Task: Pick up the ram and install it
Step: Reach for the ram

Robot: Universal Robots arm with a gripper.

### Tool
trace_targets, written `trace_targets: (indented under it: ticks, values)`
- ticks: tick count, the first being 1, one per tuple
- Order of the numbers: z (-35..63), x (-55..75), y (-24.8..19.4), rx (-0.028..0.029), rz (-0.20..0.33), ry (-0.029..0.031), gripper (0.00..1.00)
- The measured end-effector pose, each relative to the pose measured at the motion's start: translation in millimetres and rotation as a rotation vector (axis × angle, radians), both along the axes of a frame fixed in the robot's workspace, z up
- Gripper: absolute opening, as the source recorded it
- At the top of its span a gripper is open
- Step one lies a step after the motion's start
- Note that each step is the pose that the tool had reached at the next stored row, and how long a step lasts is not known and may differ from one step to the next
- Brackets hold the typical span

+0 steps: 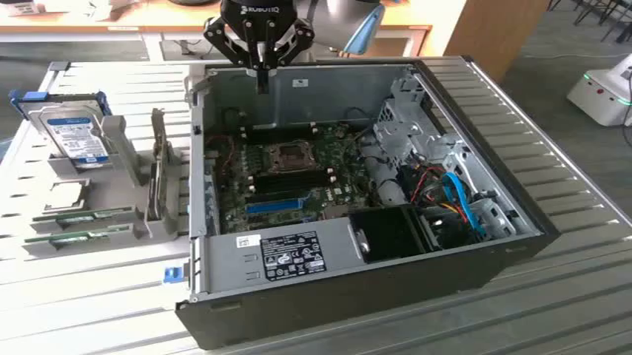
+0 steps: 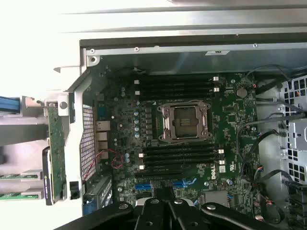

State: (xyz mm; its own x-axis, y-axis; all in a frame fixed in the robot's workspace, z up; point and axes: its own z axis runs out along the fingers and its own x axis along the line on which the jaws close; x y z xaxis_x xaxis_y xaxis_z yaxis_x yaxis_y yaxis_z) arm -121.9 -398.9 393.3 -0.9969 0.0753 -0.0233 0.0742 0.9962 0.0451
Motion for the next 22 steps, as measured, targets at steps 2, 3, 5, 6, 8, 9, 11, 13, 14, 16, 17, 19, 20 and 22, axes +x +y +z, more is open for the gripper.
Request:
trace_targets:
  ticks: [2, 3, 5, 6, 8, 9, 11, 13, 14, 16, 17, 19, 20, 22]
  values:
    - [0.0, 0.0, 0.0, -0.0001, 0.000, 0.0000, 0.11]
    - [0.0, 0.0, 0.0, -0.0001, 0.000, 0.0000, 0.11]
    - [0.0, 0.0, 0.0, 0.0000, 0.000, 0.0000, 0.11]
    - [0.0, 0.0, 0.0, 0.0000, 0.000, 0.0000, 0.11]
    - [0.0, 0.0, 0.0, -0.0001, 0.000, 0.0000, 0.11]
    - [0.0, 0.0, 0.0, 0.0000, 0.000, 0.0000, 0.11]
    - [0.0, 0.0, 0.0, 0.0000, 0.000, 0.0000, 0.11]
    - [0.0, 0.0, 0.0, 0.0000, 0.000, 0.0000, 0.11]
    - [0.0, 0.0, 0.0, 0.0000, 0.000, 0.0000, 0.11]
    - [0.0, 0.0, 0.0, 0.0000, 0.000, 0.0000, 0.11]
    - [0.0, 0.0, 0.0, 0.0000, 0.000, 0.0000, 0.11]
    - [0.0, 0.0, 0.0, 0.0000, 0.000, 0.0000, 0.11]
    - [0.0, 0.0, 0.0, 0.0000, 0.000, 0.0001, 0.11]
    - [0.0, 0.0, 0.0, 0.0000, 0.000, 0.0000, 0.11]
